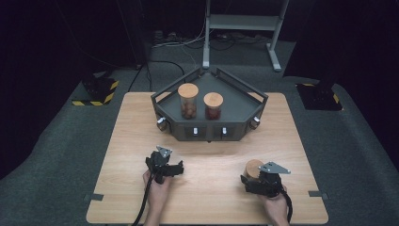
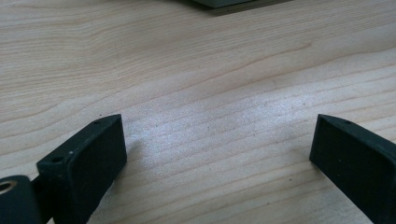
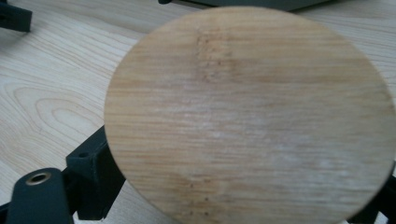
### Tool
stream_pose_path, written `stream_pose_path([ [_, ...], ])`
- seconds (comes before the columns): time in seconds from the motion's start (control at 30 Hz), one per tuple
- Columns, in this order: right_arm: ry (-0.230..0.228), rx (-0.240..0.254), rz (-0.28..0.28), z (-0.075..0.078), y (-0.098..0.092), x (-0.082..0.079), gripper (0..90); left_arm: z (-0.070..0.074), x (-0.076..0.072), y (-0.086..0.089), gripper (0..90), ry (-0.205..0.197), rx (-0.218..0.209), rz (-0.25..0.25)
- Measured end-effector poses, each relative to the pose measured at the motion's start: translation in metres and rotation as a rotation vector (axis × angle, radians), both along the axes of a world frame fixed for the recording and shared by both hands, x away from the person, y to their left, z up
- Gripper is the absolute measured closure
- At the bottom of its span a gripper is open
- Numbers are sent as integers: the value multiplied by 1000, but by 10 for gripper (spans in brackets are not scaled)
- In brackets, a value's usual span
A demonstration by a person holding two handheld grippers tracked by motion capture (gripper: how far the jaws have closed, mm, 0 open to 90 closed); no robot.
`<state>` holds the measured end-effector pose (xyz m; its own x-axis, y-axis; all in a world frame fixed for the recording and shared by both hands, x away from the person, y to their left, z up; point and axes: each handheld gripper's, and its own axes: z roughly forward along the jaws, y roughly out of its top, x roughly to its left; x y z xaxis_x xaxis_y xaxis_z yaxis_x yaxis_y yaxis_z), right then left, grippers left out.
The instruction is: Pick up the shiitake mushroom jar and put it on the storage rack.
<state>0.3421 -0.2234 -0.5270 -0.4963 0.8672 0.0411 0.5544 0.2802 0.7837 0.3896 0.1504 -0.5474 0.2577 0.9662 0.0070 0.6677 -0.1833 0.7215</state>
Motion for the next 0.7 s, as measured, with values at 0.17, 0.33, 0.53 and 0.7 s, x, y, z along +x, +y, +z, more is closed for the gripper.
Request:
stream_pose_path([
  [0.17, -18, -21, -7, -2, 2, -2, 170, 0, 0, 0, 38, 0, 0, 0],
  [0.33, -39, -29, -22, -2, 0, -5, 240, 0, 0, 0, 38, 0, 0, 0],
  [0.53, -49, -34, -31, -3, 0, -6, 250, 0, 0, 0, 39, 0, 0, 0],
  [0.7, -61, -28, -29, -5, 0, -7, 252, 0, 0, 0, 39, 0, 0, 0],
])
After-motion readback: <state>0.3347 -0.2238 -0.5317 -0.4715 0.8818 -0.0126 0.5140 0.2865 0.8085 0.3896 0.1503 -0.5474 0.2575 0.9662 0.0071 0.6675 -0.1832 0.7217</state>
